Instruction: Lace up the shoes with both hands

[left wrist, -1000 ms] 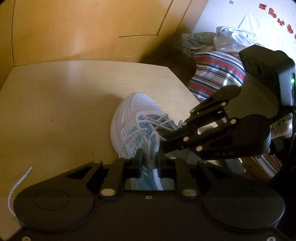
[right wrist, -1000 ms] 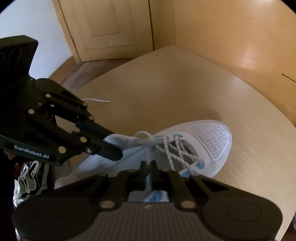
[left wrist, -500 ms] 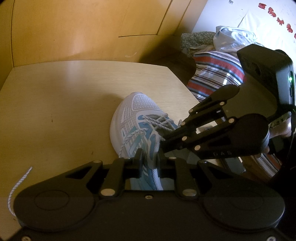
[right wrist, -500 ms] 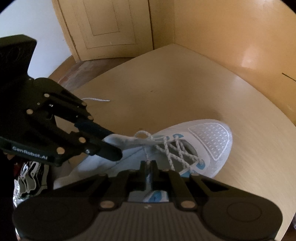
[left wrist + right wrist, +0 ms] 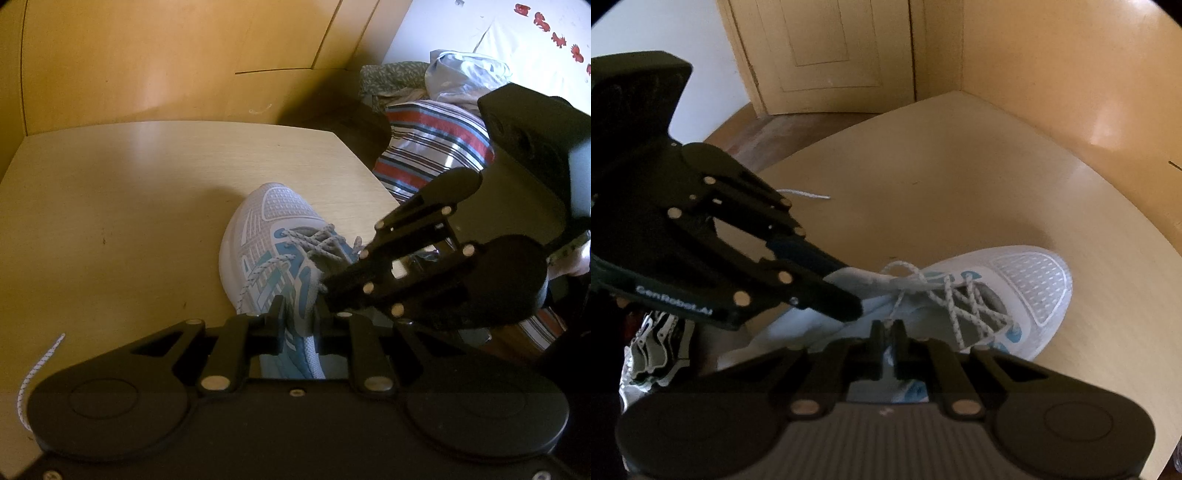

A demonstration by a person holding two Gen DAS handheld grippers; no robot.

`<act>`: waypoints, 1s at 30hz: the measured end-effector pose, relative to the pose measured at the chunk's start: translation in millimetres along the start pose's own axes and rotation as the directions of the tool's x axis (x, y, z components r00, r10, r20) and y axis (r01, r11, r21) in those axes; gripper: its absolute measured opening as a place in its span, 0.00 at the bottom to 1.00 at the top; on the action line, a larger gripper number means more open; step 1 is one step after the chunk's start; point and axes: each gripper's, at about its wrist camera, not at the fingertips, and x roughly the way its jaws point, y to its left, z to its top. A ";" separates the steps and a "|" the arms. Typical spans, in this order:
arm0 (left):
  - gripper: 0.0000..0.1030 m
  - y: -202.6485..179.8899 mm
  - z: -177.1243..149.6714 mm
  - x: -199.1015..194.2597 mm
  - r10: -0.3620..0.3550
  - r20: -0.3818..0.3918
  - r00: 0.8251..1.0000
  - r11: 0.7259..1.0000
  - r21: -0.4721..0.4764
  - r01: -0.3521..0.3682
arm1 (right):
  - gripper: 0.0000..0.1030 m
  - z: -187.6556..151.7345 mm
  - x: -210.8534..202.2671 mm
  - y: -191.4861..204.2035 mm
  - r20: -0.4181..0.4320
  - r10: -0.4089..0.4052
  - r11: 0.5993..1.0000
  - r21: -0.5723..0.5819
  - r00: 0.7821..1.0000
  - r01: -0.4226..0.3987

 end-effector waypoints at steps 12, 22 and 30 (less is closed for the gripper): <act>0.13 -14.6 4.1 3.2 0.024 -0.002 1.000 0.998 0.059 -0.024 | 0.05 3.3 1.7 0.1 0.018 -0.017 1.000 -0.015 1.000 0.017; 0.13 -32.9 7.0 6.7 0.059 0.003 0.998 0.988 0.146 -0.058 | 0.04 3.0 -0.7 -6.5 0.076 -0.044 0.999 0.012 0.996 0.043; 0.21 -22.6 8.8 -16.2 0.029 0.041 0.999 0.987 0.156 -0.035 | 0.04 1.3 4.1 -3.4 0.086 -0.044 0.999 0.017 0.995 0.042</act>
